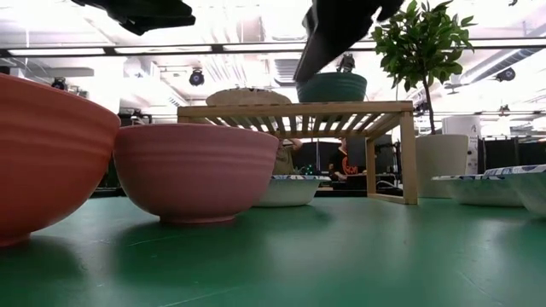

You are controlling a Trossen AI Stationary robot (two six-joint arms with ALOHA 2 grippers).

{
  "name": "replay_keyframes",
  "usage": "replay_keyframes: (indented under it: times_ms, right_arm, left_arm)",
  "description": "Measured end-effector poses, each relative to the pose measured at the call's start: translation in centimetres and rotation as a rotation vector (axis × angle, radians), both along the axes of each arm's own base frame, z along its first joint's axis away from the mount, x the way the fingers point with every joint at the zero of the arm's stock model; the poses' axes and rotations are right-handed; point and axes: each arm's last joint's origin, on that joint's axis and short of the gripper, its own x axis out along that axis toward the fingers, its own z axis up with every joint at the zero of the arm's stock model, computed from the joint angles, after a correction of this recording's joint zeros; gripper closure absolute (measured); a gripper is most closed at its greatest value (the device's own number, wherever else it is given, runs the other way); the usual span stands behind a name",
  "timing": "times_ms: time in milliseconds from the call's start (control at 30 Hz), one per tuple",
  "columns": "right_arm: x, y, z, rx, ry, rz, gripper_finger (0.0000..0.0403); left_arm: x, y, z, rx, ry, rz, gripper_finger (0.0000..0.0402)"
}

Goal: Place and stack bowls onto a shelf
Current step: Stack the white patterned bowl on top of the white patterned bowl on the shelf

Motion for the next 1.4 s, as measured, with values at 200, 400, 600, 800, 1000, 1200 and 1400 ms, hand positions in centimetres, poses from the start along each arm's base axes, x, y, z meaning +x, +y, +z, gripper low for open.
replay_keyframes:
  times_ms: [200,400,600,800,1000,1200,1400]
  right_arm:
    - [1.3,-0.5,-2.1,-0.06,0.087,0.039,0.0282]
    - [2.0,-1.3,-3.7,-0.106,0.157,0.07,0.0282]
    - [2.8,-2.2,-5.6,-0.129,0.217,0.073,0.0282]
    - [3.3,-3.5,-7.5,-0.131,0.271,0.035,0.0282]
    - [3.8,-4.4,-9.2,-0.156,0.312,-0.001,0.0282]
    - [4.0,-4.7,-10.4,-0.185,0.34,-0.015,0.0282]
    - [4.0,-4.7,-10.3,-0.206,0.336,-0.025,0.0307]
  left_arm:
    - [0.0,0.0,0.0,0.001,0.003,0.0,0.0247]
    - [0.0,0.0,-0.1,0.003,0.007,0.0,0.0247]
    - [0.0,0.0,-0.1,0.003,0.007,0.0,0.0247]
    - [0.0,0.0,-0.1,0.003,0.007,0.0,0.0247]
    - [0.0,0.0,-0.1,0.003,0.007,0.0,0.0247]
    - [0.0,0.0,-0.1,0.004,0.009,-0.001,0.0247]
    - [0.0,0.0,-0.1,0.004,0.01,0.0,0.0247]
